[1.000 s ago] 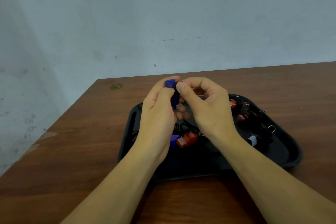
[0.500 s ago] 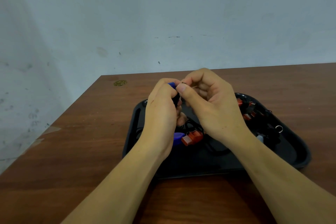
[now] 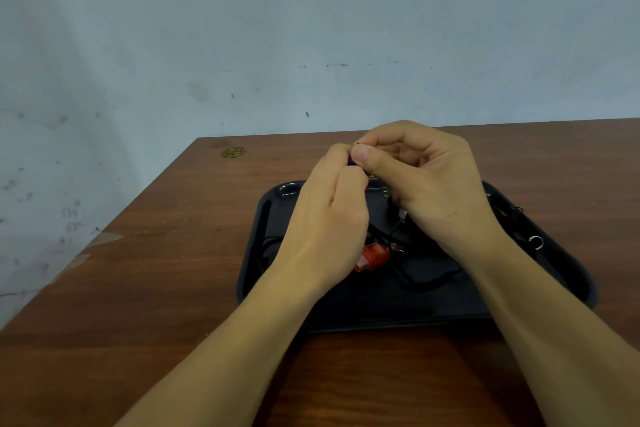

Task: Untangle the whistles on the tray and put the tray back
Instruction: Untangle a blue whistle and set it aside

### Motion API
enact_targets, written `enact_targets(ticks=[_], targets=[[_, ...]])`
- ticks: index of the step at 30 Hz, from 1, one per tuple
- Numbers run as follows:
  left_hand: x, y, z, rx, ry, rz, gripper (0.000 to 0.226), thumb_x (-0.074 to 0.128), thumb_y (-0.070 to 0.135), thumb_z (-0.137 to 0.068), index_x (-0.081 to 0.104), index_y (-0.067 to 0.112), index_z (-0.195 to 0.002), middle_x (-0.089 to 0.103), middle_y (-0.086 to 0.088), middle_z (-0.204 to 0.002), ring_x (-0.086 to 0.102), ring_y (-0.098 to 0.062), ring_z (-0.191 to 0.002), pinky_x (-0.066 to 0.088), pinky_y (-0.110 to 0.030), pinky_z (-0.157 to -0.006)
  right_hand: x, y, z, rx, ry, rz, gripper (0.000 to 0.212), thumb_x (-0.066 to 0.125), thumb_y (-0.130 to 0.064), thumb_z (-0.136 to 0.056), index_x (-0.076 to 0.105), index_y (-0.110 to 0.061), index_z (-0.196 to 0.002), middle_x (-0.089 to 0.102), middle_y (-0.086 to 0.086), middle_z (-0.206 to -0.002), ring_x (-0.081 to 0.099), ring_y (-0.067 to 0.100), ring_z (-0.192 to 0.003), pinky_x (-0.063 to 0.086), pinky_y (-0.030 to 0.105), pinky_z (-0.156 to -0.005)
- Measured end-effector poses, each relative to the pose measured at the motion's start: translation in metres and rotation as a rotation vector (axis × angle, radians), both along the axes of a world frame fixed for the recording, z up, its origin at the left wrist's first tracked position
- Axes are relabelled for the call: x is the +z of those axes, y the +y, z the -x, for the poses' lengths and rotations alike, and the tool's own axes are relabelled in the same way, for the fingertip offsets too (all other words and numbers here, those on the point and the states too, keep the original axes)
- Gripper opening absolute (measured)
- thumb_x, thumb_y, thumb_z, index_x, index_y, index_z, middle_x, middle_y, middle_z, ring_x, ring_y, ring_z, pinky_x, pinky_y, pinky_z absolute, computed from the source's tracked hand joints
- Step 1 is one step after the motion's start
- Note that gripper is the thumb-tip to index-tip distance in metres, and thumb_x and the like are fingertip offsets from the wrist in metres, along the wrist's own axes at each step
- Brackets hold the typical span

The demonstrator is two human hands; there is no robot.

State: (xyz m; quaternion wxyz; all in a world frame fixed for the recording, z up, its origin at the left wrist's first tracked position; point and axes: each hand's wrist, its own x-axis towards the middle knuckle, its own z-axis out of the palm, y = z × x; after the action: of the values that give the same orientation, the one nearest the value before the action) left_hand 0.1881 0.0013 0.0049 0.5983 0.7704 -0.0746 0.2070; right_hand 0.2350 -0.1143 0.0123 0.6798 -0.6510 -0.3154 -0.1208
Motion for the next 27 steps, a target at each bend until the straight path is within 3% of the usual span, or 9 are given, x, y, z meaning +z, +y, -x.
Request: enact_targets(ticks=[2,5,9,12,14,17,21,27], targets=[[-0.003,0.002,0.002,-0.005,-0.072,-0.139,0.024,0.032,0.016,-0.1,0.055,0.02,-0.092,0.056,0.016,-0.076,0.053,0.002,-0.068,0.041,-0.017,-0.062,0.002,-0.003,0.001,0.025,0.028,-0.034,0.006,0.071,-0.002,-0.088,0.073,-0.007,-0.088,0.073,-0.007,-0.068,0.063,-0.001,-0.054,0.044,0.007,-0.053],[-0.005,0.004,-0.003,-0.019,-0.078,-0.187,0.035,0.031,0.024,-0.095,0.059,0.023,-0.116,0.064,0.006,-0.113,0.059,-0.004,-0.107,0.051,-0.03,-0.091,0.002,-0.003,0.002,0.043,-0.01,-0.035,0.008,0.071,0.0,-0.088,0.074,-0.008,-0.088,0.073,-0.008,-0.069,0.066,0.0,-0.058,0.047,0.009,-0.057],[-0.008,0.003,-0.004,-0.045,-0.036,-0.171,0.042,0.032,0.029,-0.096,0.056,0.026,-0.13,0.061,0.011,-0.126,0.056,-0.002,-0.12,0.048,-0.033,-0.102,0.0,-0.003,0.002,0.061,-0.031,0.008,0.012,0.069,0.002,-0.089,0.073,-0.01,-0.09,0.071,-0.014,-0.066,0.063,-0.003,-0.057,0.045,0.007,-0.056],[-0.009,0.002,-0.004,-0.035,-0.033,-0.17,0.034,0.036,0.028,-0.097,0.056,0.024,-0.124,0.063,0.007,-0.12,0.06,-0.005,-0.111,0.051,-0.032,-0.093,0.0,-0.004,0.001,0.054,0.026,0.012,0.007,0.069,-0.001,-0.089,0.072,-0.007,-0.087,0.068,-0.012,-0.062,0.06,-0.002,-0.053,0.043,0.008,-0.052],[-0.01,0.003,-0.004,0.0,-0.06,-0.21,0.022,0.039,0.024,-0.101,0.056,0.023,-0.114,0.061,0.007,-0.101,0.06,-0.002,-0.087,0.048,-0.022,-0.073,0.0,-0.004,0.0,0.059,0.125,-0.013,0.001,0.073,-0.009,-0.087,0.074,-0.009,-0.086,0.068,-0.008,-0.064,0.059,0.0,-0.053,0.042,0.011,-0.051],[-0.009,0.003,-0.004,0.03,-0.089,-0.232,0.013,0.042,0.02,-0.102,0.054,0.021,-0.102,0.046,0.012,-0.077,0.048,0.0,-0.059,0.035,-0.015,-0.053,-0.002,-0.004,-0.004,0.06,0.314,-0.021,0.016,0.077,-0.031,-0.075,0.077,-0.017,-0.083,0.064,-0.005,-0.066,0.049,0.007,-0.058,0.038,0.022,-0.051],[-0.01,0.003,-0.004,0.029,-0.131,-0.195,0.015,0.042,0.022,-0.1,0.055,0.016,-0.098,0.049,0.009,-0.078,0.045,-0.003,-0.058,0.033,-0.018,-0.055,0.0,-0.005,-0.005,0.093,0.439,-0.045,0.014,0.074,-0.033,-0.078,0.073,-0.019,-0.076,0.06,-0.013,-0.06,0.039,0.005,-0.058,0.031,0.02,-0.05],[-0.012,0.002,-0.006,0.019,-0.073,-0.165,0.018,0.039,0.028,-0.098,0.054,0.018,-0.098,0.047,0.009,-0.074,0.043,-0.005,-0.056,0.033,-0.023,-0.055,0.002,-0.004,-0.004,0.02,0.297,0.056,0.021,0.068,-0.03,-0.092,0.073,-0.025,-0.072,0.06,-0.01,-0.062,0.047,0.008,-0.062,0.038,0.019,-0.05]])
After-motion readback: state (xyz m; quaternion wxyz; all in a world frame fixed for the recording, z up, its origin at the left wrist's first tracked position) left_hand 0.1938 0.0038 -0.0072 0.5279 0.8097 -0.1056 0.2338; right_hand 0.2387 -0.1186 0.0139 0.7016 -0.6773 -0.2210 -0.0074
